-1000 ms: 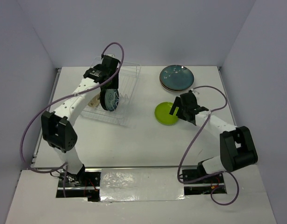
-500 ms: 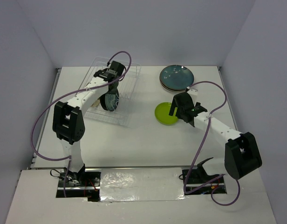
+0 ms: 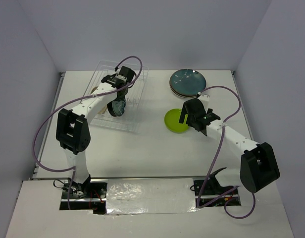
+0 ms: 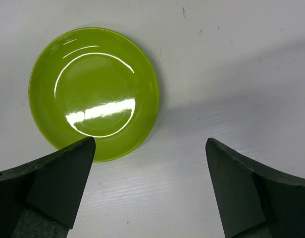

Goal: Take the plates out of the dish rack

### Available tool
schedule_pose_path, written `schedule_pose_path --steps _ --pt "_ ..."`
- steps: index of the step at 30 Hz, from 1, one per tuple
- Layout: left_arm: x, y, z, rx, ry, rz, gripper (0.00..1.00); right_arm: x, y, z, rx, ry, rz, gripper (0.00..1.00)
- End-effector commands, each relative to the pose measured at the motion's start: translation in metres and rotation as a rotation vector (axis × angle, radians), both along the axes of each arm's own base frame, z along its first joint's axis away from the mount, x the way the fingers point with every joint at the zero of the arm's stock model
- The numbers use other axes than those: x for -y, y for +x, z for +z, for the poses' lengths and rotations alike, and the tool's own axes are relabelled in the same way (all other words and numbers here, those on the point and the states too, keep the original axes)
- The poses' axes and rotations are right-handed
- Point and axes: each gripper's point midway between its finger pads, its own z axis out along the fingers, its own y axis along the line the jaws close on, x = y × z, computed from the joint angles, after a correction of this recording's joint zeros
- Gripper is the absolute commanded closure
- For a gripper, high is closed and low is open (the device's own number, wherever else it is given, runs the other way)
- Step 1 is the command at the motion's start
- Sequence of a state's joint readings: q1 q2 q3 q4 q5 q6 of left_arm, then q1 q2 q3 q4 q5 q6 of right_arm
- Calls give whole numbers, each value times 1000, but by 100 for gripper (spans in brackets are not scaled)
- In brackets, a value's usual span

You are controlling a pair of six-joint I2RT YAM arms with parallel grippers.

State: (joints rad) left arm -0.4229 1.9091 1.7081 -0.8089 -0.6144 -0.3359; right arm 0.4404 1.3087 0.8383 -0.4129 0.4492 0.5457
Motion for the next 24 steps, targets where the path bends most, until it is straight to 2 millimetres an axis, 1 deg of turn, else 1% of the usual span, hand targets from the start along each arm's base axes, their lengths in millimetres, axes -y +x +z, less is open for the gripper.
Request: schedule_pose_path --steps 1,2,4,5,6,7,8,9,10,11,12,13,14,15,17,18,19,20,21,24 --pt "-6 -4 57 89 78 -1 100 -5 9 30 86 32 -11 0" --pt "-5 -7 71 102 94 -6 100 -8 9 30 88 48 -2 0" --pt "-5 -9 86 118 114 -19 100 -12 9 35 104 75 8 0" --pt "-3 -14 103 142 105 -26 100 -17 9 36 110 105 22 0" --pt "1 -16 111 155 78 -42 100 -21 8 38 121 129 34 0" --pt "5 -17 119 173 44 -59 100 -27 8 49 158 170 61 0" --pt "8 -24 135 208 -5 -79 100 -37 10 54 200 213 106 0" --pt "22 -26 141 227 -98 -127 100 -59 4 61 211 304 216 0" --pt "30 -31 139 224 -150 -158 100 -72 0 79 268 369 292 0" --pt "36 -41 159 277 -229 -193 100 -87 0 92 336 427 374 0" --pt "62 -44 171 319 -375 -281 100 -109 -14 102 339 514 508 0" --pt "73 -52 157 295 -434 -324 100 -122 -16 131 440 572 591 0" --pt "81 -65 178 352 -529 -369 100 -128 -22 136 457 606 642 0" --pt "101 -78 186 388 -647 -471 100 -142 -33 152 486 663 741 0" --pt "114 -90 192 416 -756 -515 100 -150 -39 163 496 698 801 0" --pt "126 -96 190 423 -817 -575 100 -154 -44 168 490 722 836 0" --pt "128 -103 198 446 -857 -607 100 -155 -44 175 503 727 852 0" --pt "133 -107 199 446 -894 -622 100 -157 -47 178 505 742 872 0" --pt "140 -111 197 432 -926 -662 100 -160 -53 183 514 761 911 0" --pt "148 -119 192 396 -969 -700 100 -162 -60 193 539 783 945 2"
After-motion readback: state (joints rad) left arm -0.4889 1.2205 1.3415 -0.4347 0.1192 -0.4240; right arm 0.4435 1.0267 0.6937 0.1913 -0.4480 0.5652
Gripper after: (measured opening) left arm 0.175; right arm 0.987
